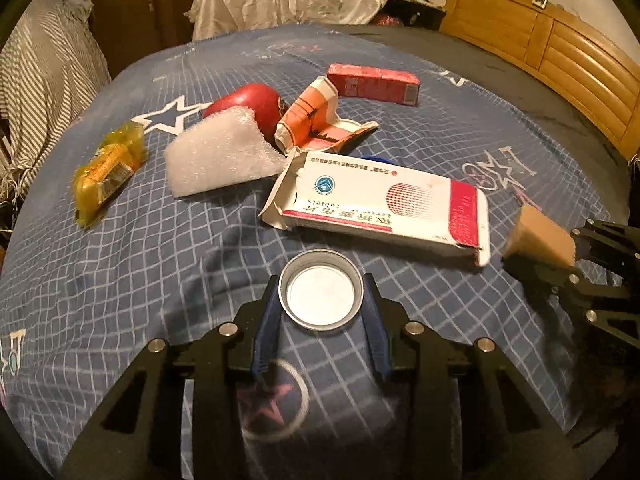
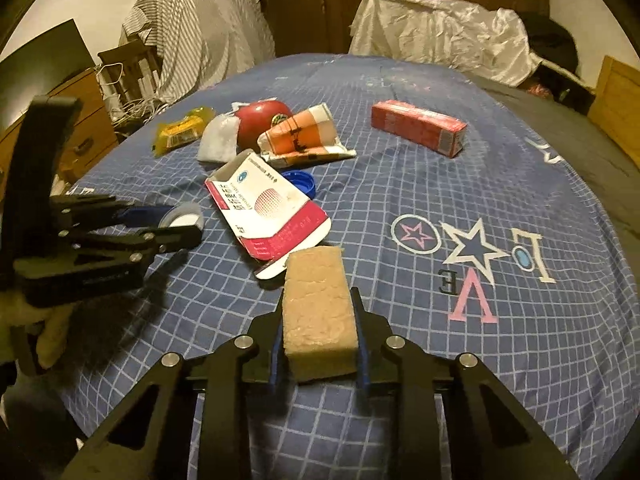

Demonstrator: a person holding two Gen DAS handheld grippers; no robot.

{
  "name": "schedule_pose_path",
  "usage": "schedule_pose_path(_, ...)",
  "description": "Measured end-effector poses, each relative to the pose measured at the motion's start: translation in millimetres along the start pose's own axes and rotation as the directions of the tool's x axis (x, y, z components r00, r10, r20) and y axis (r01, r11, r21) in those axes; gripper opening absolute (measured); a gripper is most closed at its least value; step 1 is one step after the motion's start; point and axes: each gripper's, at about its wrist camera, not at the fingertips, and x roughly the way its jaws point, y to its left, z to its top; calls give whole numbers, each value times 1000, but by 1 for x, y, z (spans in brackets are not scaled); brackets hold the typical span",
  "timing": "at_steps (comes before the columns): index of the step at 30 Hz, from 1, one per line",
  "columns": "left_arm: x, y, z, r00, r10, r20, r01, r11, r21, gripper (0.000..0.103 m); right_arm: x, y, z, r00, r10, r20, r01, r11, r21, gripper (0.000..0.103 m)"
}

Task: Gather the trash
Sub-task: 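Grasp the tan sponge with the right tool while the left tool grasps the clear plastic cup, then carry the sponge and plastic cup with both tools to the bucket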

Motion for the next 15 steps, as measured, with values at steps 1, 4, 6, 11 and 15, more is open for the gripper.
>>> schedule_pose_path(1,-4,0,-3,1000,7,12,-7,1000,-4,38,-5,3,0,1000,-10,24,10,1000,5,28)
schedule_pose_path(4,-22,-2,-12,998,31,60,-30,999,-17,38,-23,13,2,995,-38,94,37,999,15,28)
schedule_pose_path(6,-40,-2,-17,993,48,107,-44,998,-41,38,-37,21,5,989,-54,141,52,998,19,28)
schedule_pose_path(11,-94,-1,-16,966,103,236,-79,991,-110,38,-81,48,17,953,-107,285,104,994,26,28)
schedule_pose_path(15,-139,-4,-13,929,145,339,-102,984,-143,38,-118,67,23,913,-140,384,136,990,39,28)
